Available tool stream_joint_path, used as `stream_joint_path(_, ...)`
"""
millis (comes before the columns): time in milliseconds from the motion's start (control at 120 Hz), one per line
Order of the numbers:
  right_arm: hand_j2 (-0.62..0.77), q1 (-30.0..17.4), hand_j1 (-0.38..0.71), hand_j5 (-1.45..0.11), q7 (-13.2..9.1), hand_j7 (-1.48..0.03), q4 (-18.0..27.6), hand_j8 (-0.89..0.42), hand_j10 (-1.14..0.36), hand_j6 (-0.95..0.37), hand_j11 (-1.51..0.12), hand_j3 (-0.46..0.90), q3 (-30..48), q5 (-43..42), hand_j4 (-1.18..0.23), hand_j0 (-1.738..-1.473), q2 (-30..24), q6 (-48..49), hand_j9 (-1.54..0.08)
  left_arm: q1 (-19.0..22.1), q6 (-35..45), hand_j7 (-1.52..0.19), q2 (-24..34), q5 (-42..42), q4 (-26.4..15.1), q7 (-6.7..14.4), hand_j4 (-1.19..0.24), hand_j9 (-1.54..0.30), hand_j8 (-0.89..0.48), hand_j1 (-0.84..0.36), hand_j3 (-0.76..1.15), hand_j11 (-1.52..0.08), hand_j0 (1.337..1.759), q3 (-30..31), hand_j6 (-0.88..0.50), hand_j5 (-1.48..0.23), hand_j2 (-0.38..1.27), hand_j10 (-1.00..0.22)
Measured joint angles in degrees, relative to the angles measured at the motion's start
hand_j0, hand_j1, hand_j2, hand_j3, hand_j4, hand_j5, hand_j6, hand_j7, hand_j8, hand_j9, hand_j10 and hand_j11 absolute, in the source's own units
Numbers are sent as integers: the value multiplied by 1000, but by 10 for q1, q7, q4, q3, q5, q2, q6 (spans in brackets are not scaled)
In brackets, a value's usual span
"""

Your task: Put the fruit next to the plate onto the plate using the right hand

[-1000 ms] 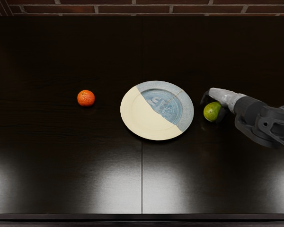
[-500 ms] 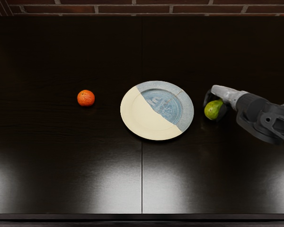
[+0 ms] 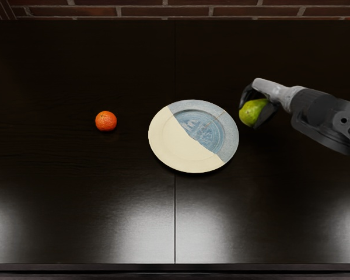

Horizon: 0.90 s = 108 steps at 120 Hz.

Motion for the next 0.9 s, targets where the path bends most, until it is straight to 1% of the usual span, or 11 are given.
stream_joint_path(217,140,15,184,-997,0,-922,13,-256,-457,-372,-1031,2,10,24,-663,-1655,27,14,-1002,0,0,-25,0,0,0,0,-19,-25,-19,326,0,-25,1658,0,-19,-25,4,-19)
stream_joint_path(500,137,26,185,-1003,0,-923,9,-253,-453,-371,-1033,2,10,28,-660,-1655,82,17,-1004,0,0,-25,0,0,0,0,-19,-25,-19,326,0,-25,1658,0,-19,-25,4,-19)
stream_joint_path(675,144,26,189,-1002,0,-921,-8,-255,-451,-372,-1033,2,5,28,-658,-1656,118,16,-1003,0,0,-25,0,0,0,0,-19,-25,-19,326,0,-25,1658,0,-19,-25,4,-19)
stream_joint_path(783,141,25,185,-988,0,-916,-27,-263,-460,-374,-1024,2,-1,25,-660,-1655,137,15,-994,0,0,-25,0,0,0,0,-19,-25,-19,326,0,-25,1658,0,-19,-25,4,-19)
stream_joint_path(825,103,26,178,-982,0,-912,-32,-265,-471,-375,-1016,0,-4,24,-649,-1654,142,16,-988,0,0,-25,0,0,0,0,-19,-25,-19,326,0,-25,1658,0,-19,-25,4,-19)
stream_joint_path(900,84,25,169,-956,0,-898,-38,-286,-491,-381,-991,1,-7,22,-655,-1654,147,16,-965,0,0,-25,0,0,0,0,-19,-25,-19,326,0,-25,1658,0,-19,-25,4,-19)
